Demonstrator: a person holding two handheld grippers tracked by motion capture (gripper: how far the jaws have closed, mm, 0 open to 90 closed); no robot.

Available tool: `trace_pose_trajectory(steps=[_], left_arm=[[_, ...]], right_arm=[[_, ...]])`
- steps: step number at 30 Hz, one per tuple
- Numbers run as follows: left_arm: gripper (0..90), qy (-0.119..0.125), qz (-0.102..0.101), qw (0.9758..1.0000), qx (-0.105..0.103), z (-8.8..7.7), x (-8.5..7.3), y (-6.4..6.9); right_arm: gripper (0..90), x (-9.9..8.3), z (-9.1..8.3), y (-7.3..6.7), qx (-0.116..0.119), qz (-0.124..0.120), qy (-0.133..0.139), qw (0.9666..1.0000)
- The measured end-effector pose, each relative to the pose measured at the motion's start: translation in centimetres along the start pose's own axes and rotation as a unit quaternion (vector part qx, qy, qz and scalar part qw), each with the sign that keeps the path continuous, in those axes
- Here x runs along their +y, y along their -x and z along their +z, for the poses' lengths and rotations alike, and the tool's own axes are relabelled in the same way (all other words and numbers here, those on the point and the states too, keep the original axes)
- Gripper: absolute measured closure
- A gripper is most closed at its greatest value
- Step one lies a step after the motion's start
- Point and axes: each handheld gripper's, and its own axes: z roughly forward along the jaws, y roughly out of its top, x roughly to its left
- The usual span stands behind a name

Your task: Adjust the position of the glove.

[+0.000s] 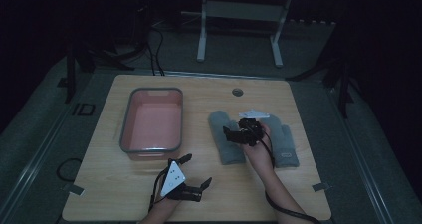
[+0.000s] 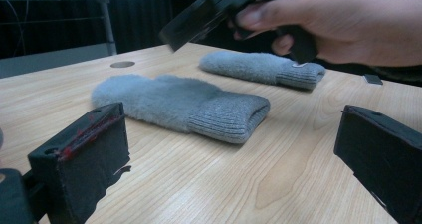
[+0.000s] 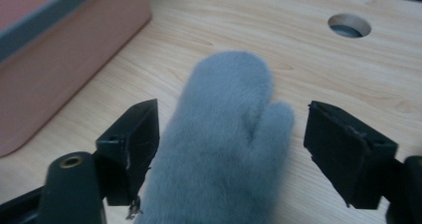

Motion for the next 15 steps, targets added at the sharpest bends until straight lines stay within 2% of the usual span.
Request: trace_pose_trajectory(steps=[1, 3, 4, 5, 9, 15], left_arm=[[0.9, 0.0, 0.0, 1.0, -0.001, 0.0, 0.0, 0.0], [0.9, -0.001, 0.0, 1.0, -0.002, 0.0, 0.0, 0.0], [0.9, -0.001, 0.0, 1.0, -0.002, 0.0, 0.0, 0.1], [0.9, -0.001, 0.0, 1.0, -0.003, 0.0, 0.0, 0.1], [0.9, -0.001, -0.002, 1.0, -0.004, 0.0, 0.0, 0.1], [0.9, -0.003, -0.004, 1.0, -0.005, 0.0, 0.0, 0.1]], right_arm=[[25.9, -0.1, 1.0, -0.3, -0.001, 0.006, -0.008, 1.0], [28.3, -0.2, 1.3, -0.4, -0.004, 0.006, -0.012, 0.9999], [30.0, -0.5, 2.2, -0.7, -0.007, 0.011, -0.022, 0.9997], [30.0, -0.5, 2.2, -0.7, -0.007, 0.011, -0.022, 0.9997], [37.4, -1.3, 4.0, -1.2, -0.024, 0.002, -0.048, 0.9986], [41.6, -2.1, 5.0, -1.4, -0.031, 0.005, -0.064, 0.9975]])
